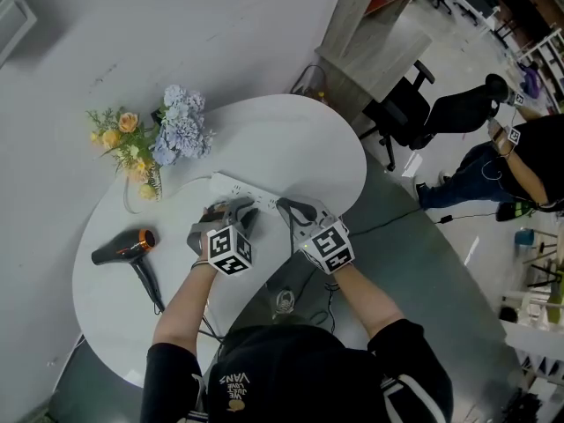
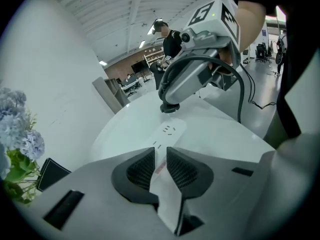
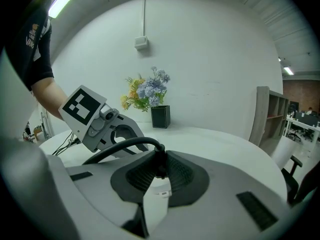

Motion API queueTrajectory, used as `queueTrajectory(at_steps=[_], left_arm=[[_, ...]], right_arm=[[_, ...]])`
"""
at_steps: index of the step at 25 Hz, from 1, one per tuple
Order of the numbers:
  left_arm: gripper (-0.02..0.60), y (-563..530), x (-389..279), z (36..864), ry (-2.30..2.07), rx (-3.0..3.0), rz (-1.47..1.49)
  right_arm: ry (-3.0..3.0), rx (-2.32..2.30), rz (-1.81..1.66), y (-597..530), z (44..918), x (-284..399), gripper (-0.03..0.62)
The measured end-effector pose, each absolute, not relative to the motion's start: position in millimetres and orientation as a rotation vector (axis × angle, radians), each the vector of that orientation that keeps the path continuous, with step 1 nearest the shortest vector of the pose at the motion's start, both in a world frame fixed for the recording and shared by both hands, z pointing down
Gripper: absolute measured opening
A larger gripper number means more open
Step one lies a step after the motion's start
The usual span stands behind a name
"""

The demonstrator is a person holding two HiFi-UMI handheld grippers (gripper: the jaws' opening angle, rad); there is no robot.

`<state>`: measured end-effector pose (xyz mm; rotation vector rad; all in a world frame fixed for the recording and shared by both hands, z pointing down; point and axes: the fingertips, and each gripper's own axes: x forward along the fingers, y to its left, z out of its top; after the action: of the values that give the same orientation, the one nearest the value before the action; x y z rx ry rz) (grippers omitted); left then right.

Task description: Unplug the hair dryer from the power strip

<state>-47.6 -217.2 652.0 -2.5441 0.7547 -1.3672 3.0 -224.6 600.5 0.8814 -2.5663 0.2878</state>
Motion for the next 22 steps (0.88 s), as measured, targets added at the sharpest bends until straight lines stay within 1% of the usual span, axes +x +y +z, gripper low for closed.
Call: queueTrajectory(at_steps=[1,6,13,22], left_arm=[[0.078,-217,-48,649,0.776,-2.548,-1.35],[0.044,-214,-49,637,0.839,-2.546,-1.299],[0.026,-201,-44,616,0.941,-2.594,-1.201],[0.02,-176,-48,583,1.176,-2.686,-1.007]], right_arm=[[-2.568,0.886,0.29,-223,599,4,0.072],[-2.586,0.91,0.293,-217,591,6,0.072],[-2.595,0.941,0.312,-204,582,13,0.072],[-2.616,0.969,0.327,-182,571,20,0.071]])
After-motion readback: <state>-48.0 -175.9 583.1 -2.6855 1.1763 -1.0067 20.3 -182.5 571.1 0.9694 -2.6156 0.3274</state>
